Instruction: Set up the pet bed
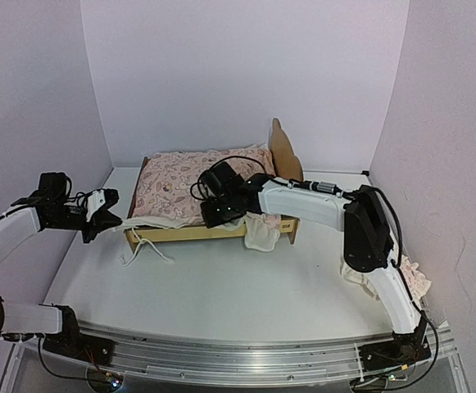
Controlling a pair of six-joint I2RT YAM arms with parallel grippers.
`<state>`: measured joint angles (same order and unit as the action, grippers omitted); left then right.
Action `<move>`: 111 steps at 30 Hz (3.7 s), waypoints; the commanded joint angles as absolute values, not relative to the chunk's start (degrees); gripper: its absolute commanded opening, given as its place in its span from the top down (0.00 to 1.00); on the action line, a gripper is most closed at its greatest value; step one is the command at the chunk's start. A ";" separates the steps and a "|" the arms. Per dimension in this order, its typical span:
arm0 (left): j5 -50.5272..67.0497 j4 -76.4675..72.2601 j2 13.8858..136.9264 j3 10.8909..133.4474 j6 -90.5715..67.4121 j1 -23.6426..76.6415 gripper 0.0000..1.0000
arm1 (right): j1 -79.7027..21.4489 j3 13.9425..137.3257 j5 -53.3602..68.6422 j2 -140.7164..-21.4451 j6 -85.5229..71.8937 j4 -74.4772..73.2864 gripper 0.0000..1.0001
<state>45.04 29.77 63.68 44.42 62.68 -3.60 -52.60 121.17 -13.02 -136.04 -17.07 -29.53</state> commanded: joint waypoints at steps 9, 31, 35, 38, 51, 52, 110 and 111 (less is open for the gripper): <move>44.60 25.52 63.13 44.16 59.48 -3.97 1.00 | -48.89 113.35 8.85 -121.25 -19.38 -28.65 1.00; 42.71 39.57 61.25 44.13 78.97 -4.07 0.40 | -47.02 105.25 1.55 -112.09 -17.64 -37.10 0.55; 48.92 40.54 61.80 48.35 72.79 -3.63 0.40 | -45.13 109.27 -7.66 -109.02 -17.89 -47.20 0.54; 49.17 36.39 62.75 51.45 63.92 -0.96 0.42 | -43.08 110.12 -11.20 -106.28 -17.93 -50.68 0.53; 32.52 19.24 78.39 61.95 51.26 26.98 0.41 | -39.11 106.65 -9.41 -102.63 -17.21 -56.67 0.52; 31.34 17.24 79.94 62.62 50.49 28.62 0.41 | -38.89 105.38 -7.82 -102.10 -16.79 -56.79 0.52; 28.46 -17.07 92.75 56.34 23.82 43.24 0.32 | -42.81 67.60 -14.10 -92.71 -22.86 -25.70 0.94; 28.40 -17.08 92.37 56.01 24.19 43.24 0.32 | -42.78 67.41 -15.25 -92.16 -22.38 -25.16 0.89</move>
<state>27.20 -14.05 96.04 57.17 24.65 43.10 -41.57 67.71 -12.71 -96.17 -22.03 -26.01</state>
